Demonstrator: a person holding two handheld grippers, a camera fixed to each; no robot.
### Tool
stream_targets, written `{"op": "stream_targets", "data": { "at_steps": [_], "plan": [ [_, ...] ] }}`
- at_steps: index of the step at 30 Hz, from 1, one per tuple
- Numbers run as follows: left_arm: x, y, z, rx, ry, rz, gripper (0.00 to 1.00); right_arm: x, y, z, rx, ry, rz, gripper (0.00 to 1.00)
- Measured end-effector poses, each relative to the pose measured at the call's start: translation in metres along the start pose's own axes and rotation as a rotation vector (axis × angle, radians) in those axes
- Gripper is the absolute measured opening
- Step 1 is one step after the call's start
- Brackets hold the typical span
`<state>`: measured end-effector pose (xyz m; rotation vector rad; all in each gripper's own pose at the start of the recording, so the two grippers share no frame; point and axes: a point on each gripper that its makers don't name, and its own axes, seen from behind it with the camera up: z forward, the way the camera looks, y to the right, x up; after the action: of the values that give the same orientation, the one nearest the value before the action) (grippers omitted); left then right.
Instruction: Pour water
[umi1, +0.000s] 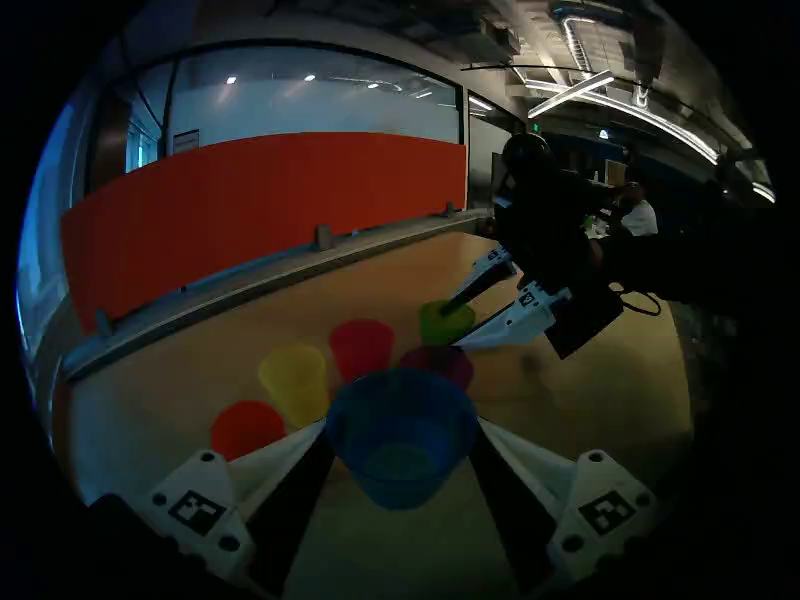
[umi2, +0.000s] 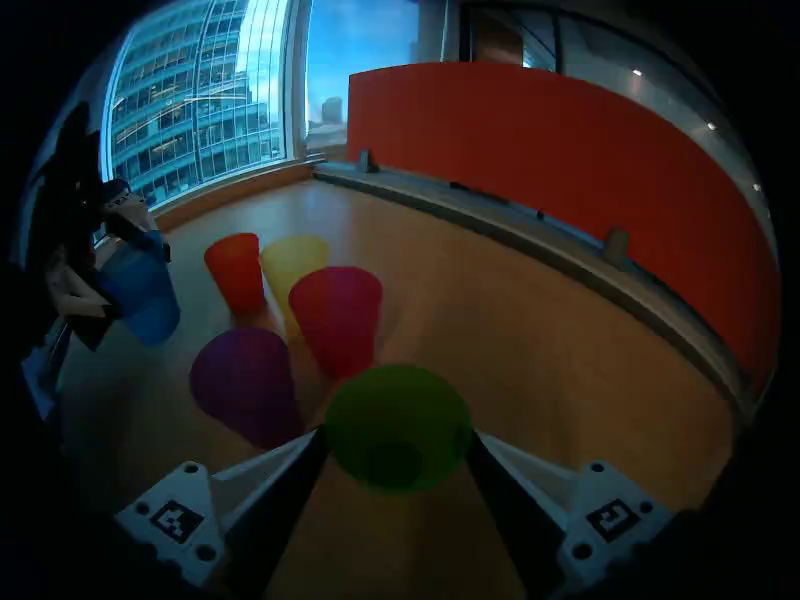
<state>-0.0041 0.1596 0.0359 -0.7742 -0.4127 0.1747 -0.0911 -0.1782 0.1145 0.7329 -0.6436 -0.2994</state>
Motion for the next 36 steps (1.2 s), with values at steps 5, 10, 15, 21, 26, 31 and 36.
{"op": "stream_targets", "data": {
  "at_steps": [5,10,15,21,26,31,36],
  "plan": [
    [0.004,-0.004,-0.006,0.01,0.014,-0.005,0.87,-0.001,0.001,0.005,-0.005,-0.004,-0.008,0.93],
    [0.009,-0.007,-0.01,0.016,0.026,-0.009,0.87,0.0,0.001,0.005,-0.01,0.011,-0.009,0.91],
    [0.013,-0.009,-0.013,0.026,0.036,-0.006,0.87,0.005,0.0,-0.001,-0.016,0.038,-0.005,0.91],
    [0.022,-0.013,-0.019,0.043,0.058,-0.002,0.87,0.02,-0.003,-0.02,-0.019,0.084,0.003,0.91],
    [0.031,-0.017,-0.024,0.063,0.08,-0.001,0.87,0.034,-0.008,-0.039,-0.021,0.126,-0.001,0.91],
    [0.041,-0.022,-0.03,0.083,0.108,0.0,0.87,0.049,-0.013,-0.057,-0.026,0.171,-0.012,0.91],
    [0.049,-0.025,-0.035,0.099,0.13,-0.001,0.86,0.066,-0.021,-0.074,-0.024,0.225,-0.012,0.91]
  ]
}}
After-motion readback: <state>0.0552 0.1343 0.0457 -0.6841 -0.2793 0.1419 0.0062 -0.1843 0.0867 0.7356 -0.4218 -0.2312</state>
